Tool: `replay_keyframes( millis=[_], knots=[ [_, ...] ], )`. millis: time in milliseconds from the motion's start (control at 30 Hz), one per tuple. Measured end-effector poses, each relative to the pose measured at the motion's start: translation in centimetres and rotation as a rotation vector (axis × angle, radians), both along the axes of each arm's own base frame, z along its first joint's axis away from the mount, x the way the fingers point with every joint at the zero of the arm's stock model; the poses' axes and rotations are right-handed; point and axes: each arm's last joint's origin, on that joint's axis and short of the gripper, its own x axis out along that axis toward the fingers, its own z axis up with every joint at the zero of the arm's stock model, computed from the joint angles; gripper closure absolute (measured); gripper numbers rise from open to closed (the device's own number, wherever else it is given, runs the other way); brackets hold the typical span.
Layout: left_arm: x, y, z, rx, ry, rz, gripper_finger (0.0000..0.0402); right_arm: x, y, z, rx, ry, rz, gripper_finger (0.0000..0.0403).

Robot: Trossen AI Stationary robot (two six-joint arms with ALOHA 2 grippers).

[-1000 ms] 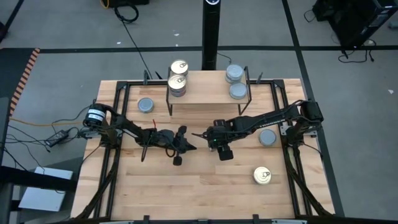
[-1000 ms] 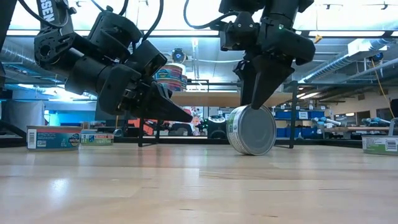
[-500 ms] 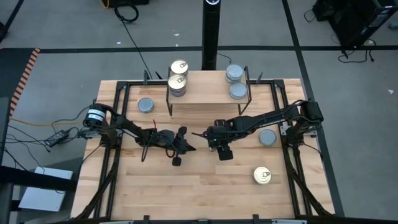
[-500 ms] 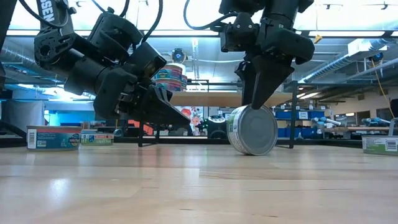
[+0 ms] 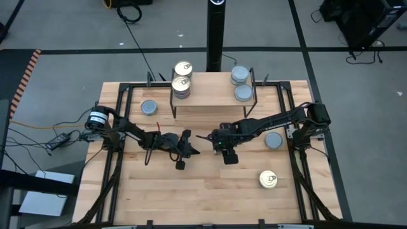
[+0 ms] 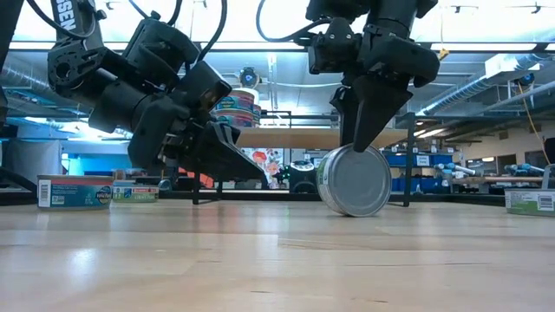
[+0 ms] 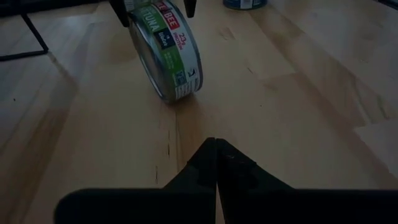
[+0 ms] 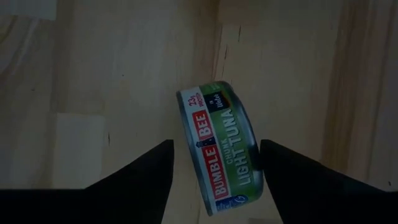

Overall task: Stack canned seafood by type on shelf
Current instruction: Stack the green tuna can on the bottom green tuna can on the shelf

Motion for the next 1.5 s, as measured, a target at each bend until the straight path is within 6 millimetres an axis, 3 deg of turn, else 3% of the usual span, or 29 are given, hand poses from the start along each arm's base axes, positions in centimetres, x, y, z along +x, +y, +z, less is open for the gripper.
replay_keyframes(
  millis=[400, 800, 1067, 1200, 1500],
  knots=[
    [0.0, 0.0, 0.1, 0.033, -0.011, -0.014, 0.0396, -0.1, -0.3, 0.0, 0.017, 0.013, -0.004, 0.0191],
    [0.0, 0.1, 0.1, 0.067, -0.015, -0.006, 0.0396, -0.1, -0.3, 0.1, 0.031, 0.028, -0.045, 0.0294],
    [0.1, 0.1, 0.3, 0.097, -0.041, 0.000, 0.0396, 0.5, 0.0, 1.8, 0.055, -0.020, -0.112, 0.0373],
    [0.1, 0.0, 0.3, 0.072, -0.038, -0.041, 0.0396, 0.4, 0.5, 1.8, 0.118, 0.001, -0.197, 0.0373],
    [1.1, -0.3, 0.7, -0.044, 0.020, -0.091, 0.0396, 0.4, 3.2, 1.8, 0.228, -0.019, -0.306, 0.0313]
  ],
)
